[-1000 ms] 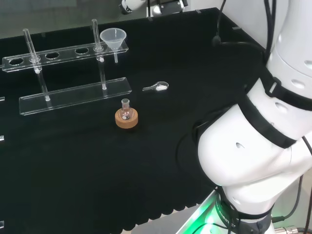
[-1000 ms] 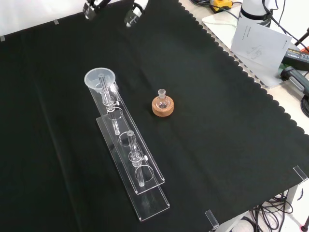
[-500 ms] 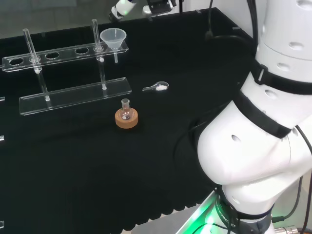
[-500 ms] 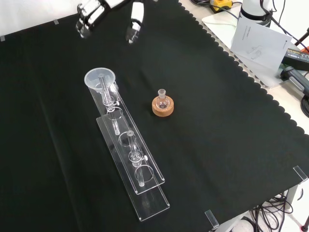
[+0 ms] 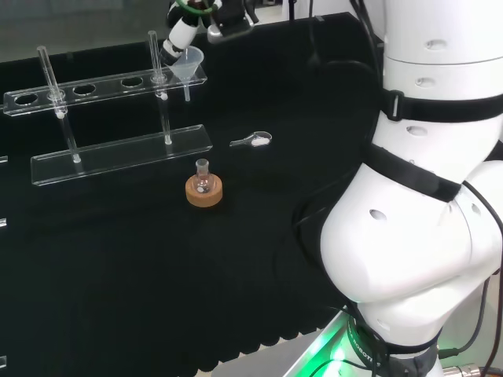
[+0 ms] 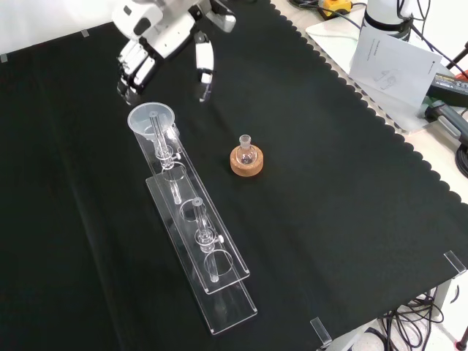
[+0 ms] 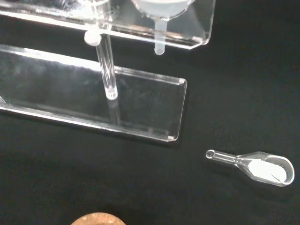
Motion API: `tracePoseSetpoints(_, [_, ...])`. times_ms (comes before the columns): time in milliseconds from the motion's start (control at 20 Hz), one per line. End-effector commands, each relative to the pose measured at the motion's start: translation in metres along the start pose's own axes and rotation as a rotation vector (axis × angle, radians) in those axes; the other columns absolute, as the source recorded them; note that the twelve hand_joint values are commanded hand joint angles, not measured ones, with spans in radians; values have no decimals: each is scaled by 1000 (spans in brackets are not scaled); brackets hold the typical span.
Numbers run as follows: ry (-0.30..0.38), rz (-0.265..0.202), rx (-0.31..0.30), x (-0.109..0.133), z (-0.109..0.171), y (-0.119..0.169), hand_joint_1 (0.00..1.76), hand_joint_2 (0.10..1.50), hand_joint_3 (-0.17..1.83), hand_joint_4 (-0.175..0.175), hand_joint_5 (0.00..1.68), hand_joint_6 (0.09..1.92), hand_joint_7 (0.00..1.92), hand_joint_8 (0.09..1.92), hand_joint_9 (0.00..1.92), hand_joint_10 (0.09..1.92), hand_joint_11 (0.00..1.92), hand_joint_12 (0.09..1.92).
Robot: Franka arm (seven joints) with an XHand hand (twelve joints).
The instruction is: Pick up the funnel from the transparent funnel stand.
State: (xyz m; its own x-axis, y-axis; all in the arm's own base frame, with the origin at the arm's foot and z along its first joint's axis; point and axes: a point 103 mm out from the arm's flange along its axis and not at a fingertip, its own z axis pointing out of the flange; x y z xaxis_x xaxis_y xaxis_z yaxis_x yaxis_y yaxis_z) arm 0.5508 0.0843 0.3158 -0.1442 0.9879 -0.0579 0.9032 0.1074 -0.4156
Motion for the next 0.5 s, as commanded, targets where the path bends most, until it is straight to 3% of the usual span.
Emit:
tracePoseSetpoints(50, [-86,41,43,6,6,12,623,725,243,-17,87,87,0,405,115,796,124,1546])
tracePoseSetpoints(500, [-70,45,56,-1,8,31,664,708,274,-21,0,87,0,295,40,826,141,1544])
